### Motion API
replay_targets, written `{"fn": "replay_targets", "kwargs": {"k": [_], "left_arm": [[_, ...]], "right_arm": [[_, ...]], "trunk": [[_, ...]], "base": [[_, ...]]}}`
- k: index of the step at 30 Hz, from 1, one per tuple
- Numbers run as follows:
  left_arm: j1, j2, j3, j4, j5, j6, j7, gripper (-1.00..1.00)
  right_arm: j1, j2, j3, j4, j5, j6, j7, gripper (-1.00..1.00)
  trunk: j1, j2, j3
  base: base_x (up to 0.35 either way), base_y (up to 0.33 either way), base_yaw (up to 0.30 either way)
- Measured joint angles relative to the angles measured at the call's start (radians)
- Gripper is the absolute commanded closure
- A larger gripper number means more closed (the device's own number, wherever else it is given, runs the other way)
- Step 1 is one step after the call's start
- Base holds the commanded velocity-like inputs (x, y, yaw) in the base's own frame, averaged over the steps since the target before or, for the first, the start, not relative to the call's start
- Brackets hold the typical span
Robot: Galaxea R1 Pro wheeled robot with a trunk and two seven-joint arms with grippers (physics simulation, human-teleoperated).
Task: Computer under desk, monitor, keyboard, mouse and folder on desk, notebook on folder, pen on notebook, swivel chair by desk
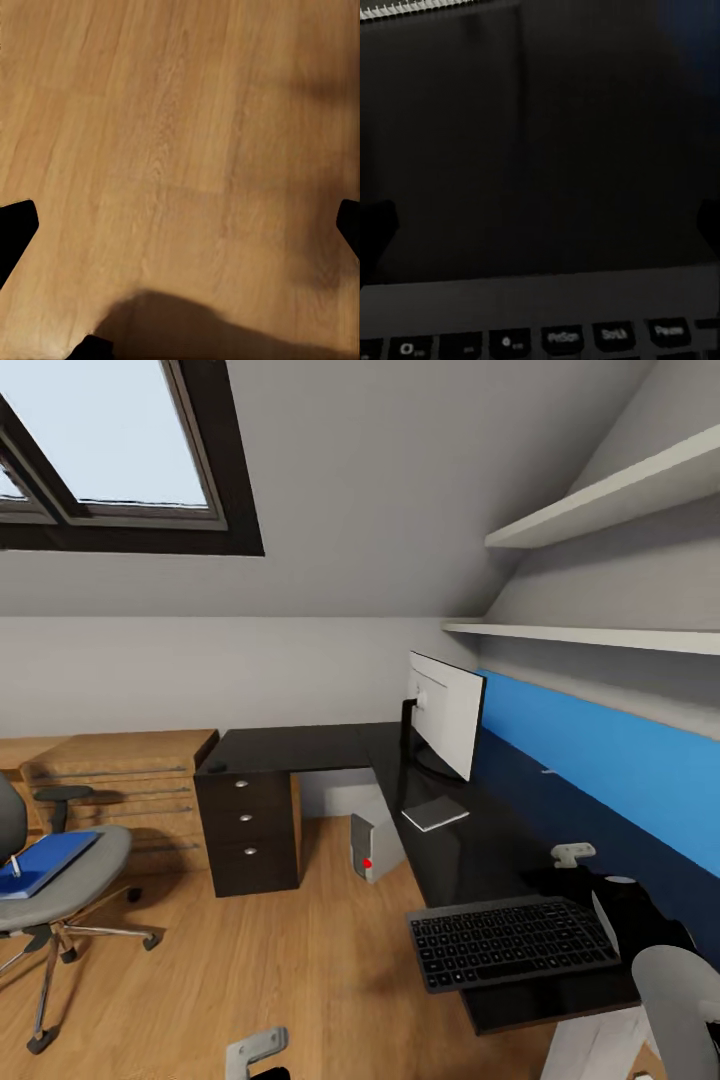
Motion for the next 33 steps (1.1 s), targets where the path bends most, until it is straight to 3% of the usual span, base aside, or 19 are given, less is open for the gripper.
{"fn": "replay_targets", "kwargs": {"k": [9, 16, 21, 26, 27, 33], "left_arm": [[0.000, 0.000, 0.000, 0.000, -0.001, 0.000, 0.000, -1.00], [0.000, 0.001, 0.002, 0.000, -0.003, -0.004, 0.001, -1.00], [0.000, 0.001, 0.002, -0.001, -0.001, -0.074, 0.000, -1.00], [0.000, 0.001, 0.003, -0.006, 0.000, -0.136, -0.002, -1.00], [0.000, 0.001, 0.005, -0.035, 0.000, -0.144, 0.001, -1.00], [0.000, 0.000, 0.009, -0.080, 0.005, -0.148, 0.005, -1.00]], "right_arm": [[0.000, 0.001, 0.000, 0.002, 0.000, -0.002, 0.007, -1.00], [0.000, 0.000, 0.001, 0.004, 0.001, -0.004, 0.009, -1.00], [0.000, 0.000, 0.001, 0.006, 0.003, -0.002, -0.001, -1.00], [0.000, 0.020, 0.002, 0.007, 0.003, 0.004, -0.077, -1.00], [0.000, 0.027, 0.002, 0.012, 0.003, 0.014, -0.172, -1.00], [0.000, 0.028, 0.002, 0.059, 0.001, 0.034, -0.232, -1.00]], "trunk": [[0.000, 0.000, 0.000], [0.000, 0.000, 0.000], [0.000, 0.000, 0.000], [0.000, 0.000, 0.000], [0.000, 0.000, 0.000], [0.000, 0.000, 0.000]], "base": [[0.010, -0.307, 0.264], [0.009, -0.033, 0.054], [0.128, -0.107, 0.004], [0.116, -0.099, 0.001], [0.018, -0.015, 0.000], [0.006, -0.005, 0.000]]}}
